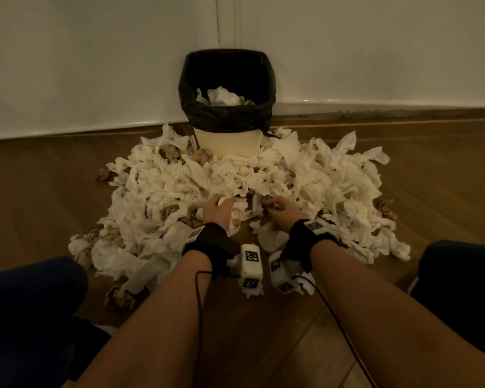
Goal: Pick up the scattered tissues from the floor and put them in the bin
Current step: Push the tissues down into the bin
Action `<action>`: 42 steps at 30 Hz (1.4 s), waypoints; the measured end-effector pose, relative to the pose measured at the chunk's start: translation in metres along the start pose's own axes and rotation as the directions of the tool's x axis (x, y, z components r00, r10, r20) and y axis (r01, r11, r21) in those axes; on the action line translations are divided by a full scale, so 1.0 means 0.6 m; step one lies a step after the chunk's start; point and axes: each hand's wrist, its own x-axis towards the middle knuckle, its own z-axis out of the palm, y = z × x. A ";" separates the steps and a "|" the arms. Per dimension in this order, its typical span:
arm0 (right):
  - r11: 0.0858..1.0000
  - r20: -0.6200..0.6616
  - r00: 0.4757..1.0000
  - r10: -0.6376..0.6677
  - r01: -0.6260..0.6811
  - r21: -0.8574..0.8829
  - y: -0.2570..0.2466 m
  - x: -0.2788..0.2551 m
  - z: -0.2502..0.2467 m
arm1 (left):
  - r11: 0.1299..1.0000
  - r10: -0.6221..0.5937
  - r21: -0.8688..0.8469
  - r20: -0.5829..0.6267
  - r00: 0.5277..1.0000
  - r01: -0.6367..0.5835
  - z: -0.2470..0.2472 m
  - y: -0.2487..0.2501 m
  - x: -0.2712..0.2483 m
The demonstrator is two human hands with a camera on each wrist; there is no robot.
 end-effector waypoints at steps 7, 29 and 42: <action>0.552 0.046 0.992 -0.116 0.026 0.833 -0.097 -0.040 -0.092 | 0.922 -0.024 -0.383 0.111 0.994 0.065 0.002 0.091 0.007; -0.116 -0.174 0.869 -0.464 0.135 0.984 -0.405 -0.094 -0.230 | 0.704 0.354 -0.697 0.175 0.919 -0.139 0.027 0.401 -0.009; -0.222 -0.210 0.831 -0.516 0.107 0.969 -0.544 -0.073 -0.214 | 0.604 0.505 -0.775 0.194 0.841 -0.184 0.030 0.503 -0.002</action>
